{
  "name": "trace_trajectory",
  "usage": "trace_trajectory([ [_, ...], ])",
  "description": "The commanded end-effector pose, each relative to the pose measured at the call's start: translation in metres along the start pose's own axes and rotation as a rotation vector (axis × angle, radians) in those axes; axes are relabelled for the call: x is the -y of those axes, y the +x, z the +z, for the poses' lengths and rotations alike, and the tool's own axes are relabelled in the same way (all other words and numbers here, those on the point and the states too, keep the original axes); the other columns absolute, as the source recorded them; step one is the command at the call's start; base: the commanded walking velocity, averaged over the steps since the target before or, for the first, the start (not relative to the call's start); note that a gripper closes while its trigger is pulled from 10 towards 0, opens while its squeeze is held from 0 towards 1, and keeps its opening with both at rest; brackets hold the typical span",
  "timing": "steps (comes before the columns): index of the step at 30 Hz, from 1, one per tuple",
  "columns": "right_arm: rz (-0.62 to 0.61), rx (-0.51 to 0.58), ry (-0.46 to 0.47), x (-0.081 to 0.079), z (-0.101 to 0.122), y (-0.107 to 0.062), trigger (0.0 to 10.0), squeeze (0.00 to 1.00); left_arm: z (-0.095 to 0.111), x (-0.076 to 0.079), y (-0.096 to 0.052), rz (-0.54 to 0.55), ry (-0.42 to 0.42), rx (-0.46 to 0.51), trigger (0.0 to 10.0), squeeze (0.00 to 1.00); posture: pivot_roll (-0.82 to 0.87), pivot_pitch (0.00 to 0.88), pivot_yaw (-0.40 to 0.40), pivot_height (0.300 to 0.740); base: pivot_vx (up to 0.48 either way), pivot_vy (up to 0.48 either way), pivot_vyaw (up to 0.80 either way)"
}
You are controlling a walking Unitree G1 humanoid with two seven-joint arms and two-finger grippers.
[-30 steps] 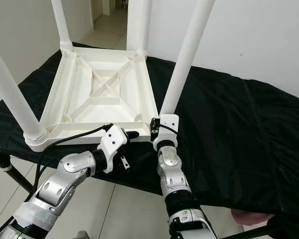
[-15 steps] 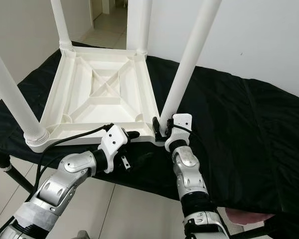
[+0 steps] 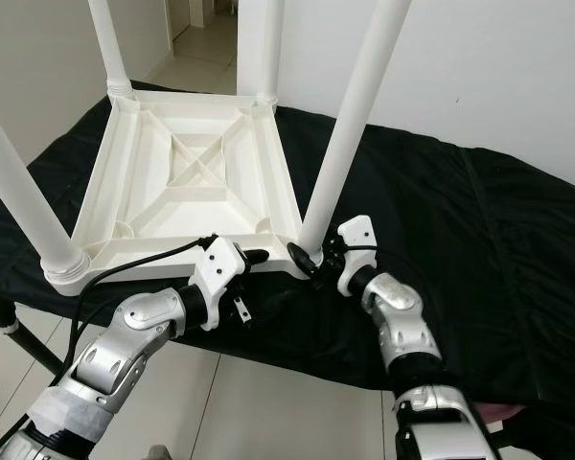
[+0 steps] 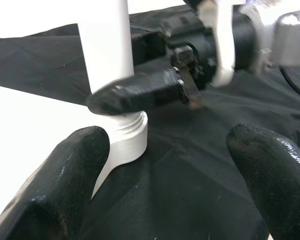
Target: Building children table
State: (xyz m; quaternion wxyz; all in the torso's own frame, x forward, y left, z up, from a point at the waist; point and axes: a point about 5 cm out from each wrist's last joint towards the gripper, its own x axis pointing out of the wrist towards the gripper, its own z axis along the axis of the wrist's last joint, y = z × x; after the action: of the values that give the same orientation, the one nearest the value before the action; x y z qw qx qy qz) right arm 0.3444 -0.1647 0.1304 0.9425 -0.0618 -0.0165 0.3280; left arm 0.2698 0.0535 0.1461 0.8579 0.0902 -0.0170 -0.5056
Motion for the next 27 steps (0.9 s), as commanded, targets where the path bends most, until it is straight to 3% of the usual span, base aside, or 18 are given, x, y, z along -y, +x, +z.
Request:
trace_trajectory([
  [1,0.026,-0.033,0.01,0.0,-0.006,0.001,10.0,0.0,0.0,-0.001,0.002,-0.005,-0.009,-0.003,10.0,0.0,-0.03,0.0,-0.057,0.74,0.0,0.0,0.0],
  [11,0.096,-0.102,0.038,-0.011,-0.016,0.019,10.0,0.0,0.002,-0.002,0.001,0.001,-0.007,-0.001,10.0,0.0,-0.01,0.0,-0.061,0.74,0.0,0.0,0.0],
  [12,0.1,-0.103,0.041,-0.012,-0.016,0.021,5.3,0.0,0.002,-0.003,0.001,0.001,-0.008,-0.001,10.0,0.0,-0.01,0.0,-0.061,0.74,0.0,0.0,0.0],
  [13,0.1,-0.103,0.041,-0.012,-0.016,0.021,5.3,0.0,0.002,-0.003,0.001,0.001,-0.008,-0.001,10.0,0.0,-0.01,0.0,-0.061,0.74,0.0,0.0,0.0],
  [14,0.095,-0.095,0.05,-0.013,-0.016,0.023,1.4,0.0,0.002,-0.003,0.001,0.003,-0.007,0.0,10.0,0.0,-0.01,0.0,-0.064,0.74,0.0,0.0,0.0],
  [17,0.095,-0.095,0.05,-0.013,-0.016,0.023,1.4,0.0,0.002,-0.003,0.001,0.003,-0.007,0.0,10.0,0.0,-0.01,0.0,-0.064,0.74,0.0,0.0,0.0],
  [18,0.096,-0.085,0.061,-0.014,-0.015,0.024,0.0,0.0,0.003,-0.003,0.001,0.006,-0.007,0.001,10.0,0.0,0.0,0.0,-0.067,0.74,0.0,0.0,0.0],
  [27,0.065,-0.085,0.058,-0.013,-0.022,0.018,0.0,0.0,0.003,-0.004,0.002,0.008,-0.004,0.005,10.0,0.0,-0.01,0.0,-0.066,0.74,0.0,0.0,0.0],
])
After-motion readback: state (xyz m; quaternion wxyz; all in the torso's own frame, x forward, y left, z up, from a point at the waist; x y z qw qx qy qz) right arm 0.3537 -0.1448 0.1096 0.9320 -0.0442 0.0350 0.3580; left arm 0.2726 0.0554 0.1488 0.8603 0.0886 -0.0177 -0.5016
